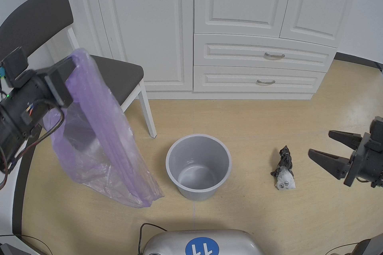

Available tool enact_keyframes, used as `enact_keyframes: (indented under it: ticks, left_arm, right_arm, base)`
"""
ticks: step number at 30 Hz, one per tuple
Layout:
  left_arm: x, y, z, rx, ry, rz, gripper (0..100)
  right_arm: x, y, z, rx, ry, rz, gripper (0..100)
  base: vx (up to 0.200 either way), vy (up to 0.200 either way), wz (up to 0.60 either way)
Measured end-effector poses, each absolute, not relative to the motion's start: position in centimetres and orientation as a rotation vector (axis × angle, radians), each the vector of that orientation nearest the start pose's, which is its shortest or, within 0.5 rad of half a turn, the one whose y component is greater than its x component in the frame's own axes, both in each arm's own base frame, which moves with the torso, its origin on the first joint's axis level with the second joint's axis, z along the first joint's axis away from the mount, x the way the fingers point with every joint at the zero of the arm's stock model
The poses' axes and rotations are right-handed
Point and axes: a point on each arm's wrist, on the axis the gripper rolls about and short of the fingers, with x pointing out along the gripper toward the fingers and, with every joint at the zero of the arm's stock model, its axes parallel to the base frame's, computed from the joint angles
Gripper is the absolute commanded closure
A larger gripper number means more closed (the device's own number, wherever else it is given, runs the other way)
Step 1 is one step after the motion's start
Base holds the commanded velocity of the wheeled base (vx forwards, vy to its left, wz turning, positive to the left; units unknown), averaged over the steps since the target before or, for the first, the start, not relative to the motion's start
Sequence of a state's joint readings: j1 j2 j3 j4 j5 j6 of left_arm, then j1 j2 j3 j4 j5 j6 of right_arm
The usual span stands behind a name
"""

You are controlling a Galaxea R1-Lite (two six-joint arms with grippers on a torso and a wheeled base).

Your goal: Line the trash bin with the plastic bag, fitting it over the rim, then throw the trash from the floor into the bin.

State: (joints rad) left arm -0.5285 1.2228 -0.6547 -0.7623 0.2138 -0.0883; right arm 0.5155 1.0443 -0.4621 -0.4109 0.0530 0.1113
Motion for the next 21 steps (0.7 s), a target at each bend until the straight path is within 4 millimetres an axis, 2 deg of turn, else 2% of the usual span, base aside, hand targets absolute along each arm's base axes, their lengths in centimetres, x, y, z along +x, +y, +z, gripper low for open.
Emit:
enact_keyframes:
  ticks: [5, 8, 13, 21]
  left_arm:
    - [18.7, -11.0, 28.1, -0.279, -0.202, -0.314, 100]
    - [19.8, -12.1, 28.4, -0.331, -0.210, -0.316, 100]
    - [20.7, -13.3, 28.5, -0.373, -0.211, -0.328, 100]
    - [20.9, -14.3, 28.8, -0.403, -0.221, -0.321, 100]
  right_arm:
    - [14.4, 9.9, 20.4, 0.069, 0.206, 0.596, 0]
    - [15.1, 12.1, 19.7, 0.060, 0.221, 0.615, 0]
    - [14.6, 15.4, 18.4, 0.042, 0.223, 0.636, 0]
    - [13.5, 18.6, 14.9, -0.037, 0.315, 0.687, 0]
  base:
    - [0.000, 0.000, 0.00]
    - [0.000, 0.000, 0.00]
    - [0.000, 0.000, 0.00]
    - [0.000, 0.000, 0.00]
